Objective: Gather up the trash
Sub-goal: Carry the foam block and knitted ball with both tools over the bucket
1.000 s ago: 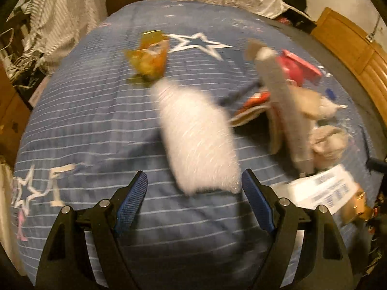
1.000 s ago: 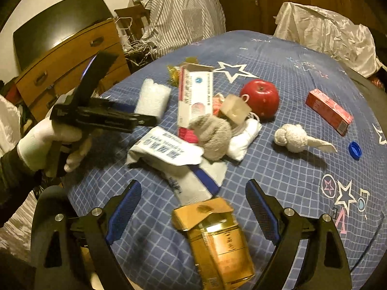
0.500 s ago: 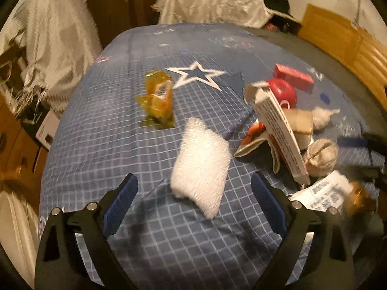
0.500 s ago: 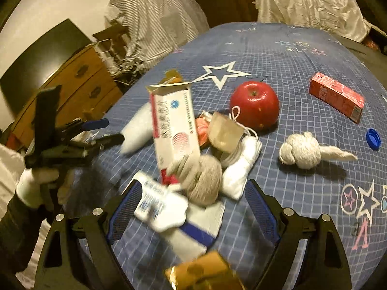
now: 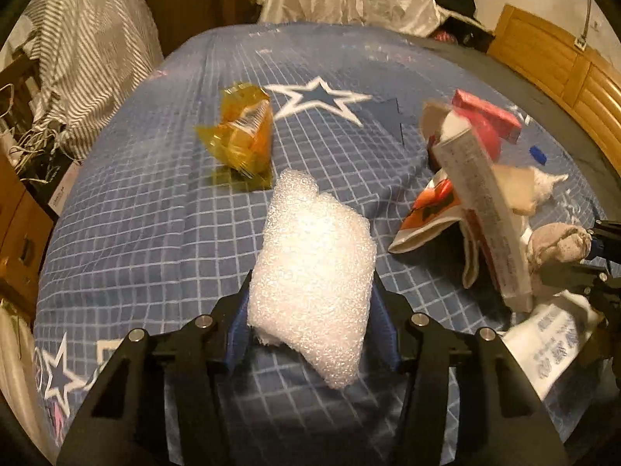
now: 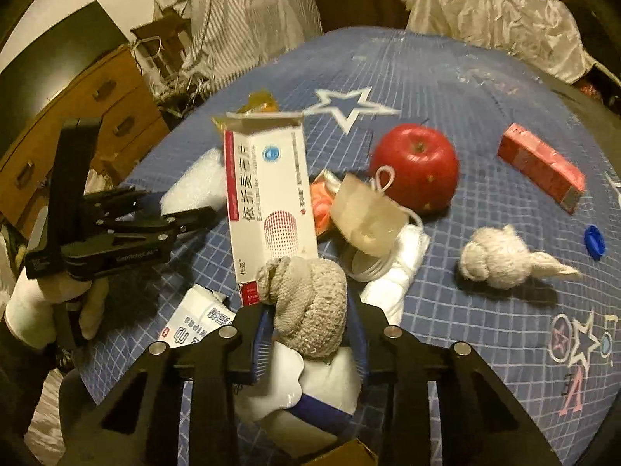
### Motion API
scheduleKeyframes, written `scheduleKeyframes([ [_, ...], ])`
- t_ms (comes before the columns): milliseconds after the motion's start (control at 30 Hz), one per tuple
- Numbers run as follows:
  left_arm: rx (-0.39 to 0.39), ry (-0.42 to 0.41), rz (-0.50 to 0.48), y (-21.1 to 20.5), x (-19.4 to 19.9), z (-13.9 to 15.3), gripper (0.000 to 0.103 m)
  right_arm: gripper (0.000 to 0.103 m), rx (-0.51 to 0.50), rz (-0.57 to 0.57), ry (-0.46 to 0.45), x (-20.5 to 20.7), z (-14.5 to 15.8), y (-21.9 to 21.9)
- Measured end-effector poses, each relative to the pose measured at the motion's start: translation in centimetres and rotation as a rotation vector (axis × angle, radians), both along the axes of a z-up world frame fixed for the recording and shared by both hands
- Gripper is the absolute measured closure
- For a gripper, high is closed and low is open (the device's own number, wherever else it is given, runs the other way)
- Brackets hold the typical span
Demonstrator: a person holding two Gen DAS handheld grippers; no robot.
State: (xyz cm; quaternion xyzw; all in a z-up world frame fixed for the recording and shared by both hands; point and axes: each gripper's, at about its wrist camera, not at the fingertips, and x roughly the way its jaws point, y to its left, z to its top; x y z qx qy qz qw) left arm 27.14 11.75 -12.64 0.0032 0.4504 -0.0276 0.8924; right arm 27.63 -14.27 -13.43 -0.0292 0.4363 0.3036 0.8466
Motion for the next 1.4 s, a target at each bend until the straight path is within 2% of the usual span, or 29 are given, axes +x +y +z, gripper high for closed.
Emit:
scheduleKeyframes([
  [200,-0.05,-0.146,0.068,-0.2,-5.0,4.7,0.052,0.069,0.051,-0.059,-0.173,-4.5,3.9,-2.4],
  [367,-0.082,-0.279,0.085,-2.7,-10.7,9.0,0.052,0.069,0.094,-0.133,-0.317,-8.9,7.2,-4.7],
  [467,-0.101,-0.333,0.078,-4.4,-13.0,10.6,0.052,0.069,0.107,-0.182,-0.402,-11.7,9.2,-6.2],
  [667,-0.101,-0.44,0.052,-8.9,-16.7,12.5,0.052,0.069,0.119,-0.263,-0.509,-16.0,11.3,-8.5],
  [967,-0.103,-0.528,0.058,-12.0,-19.2,13.4,0.052,0.069,0.117,-0.331,-0.578,-20.2,12.2,-10.8],
  [1233,-0.1,-0.534,0.056,-12.1,-19.5,13.7,0.052,0.069,0.119,-0.334,-0.593,-21.7,13.0,-11.5],
  [1400,-0.098,-0.537,0.075,-10.7,-19.3,14.1,0.052,0.069,0.121,-0.316,-0.593,-21.6,13.9,-10.7],
])
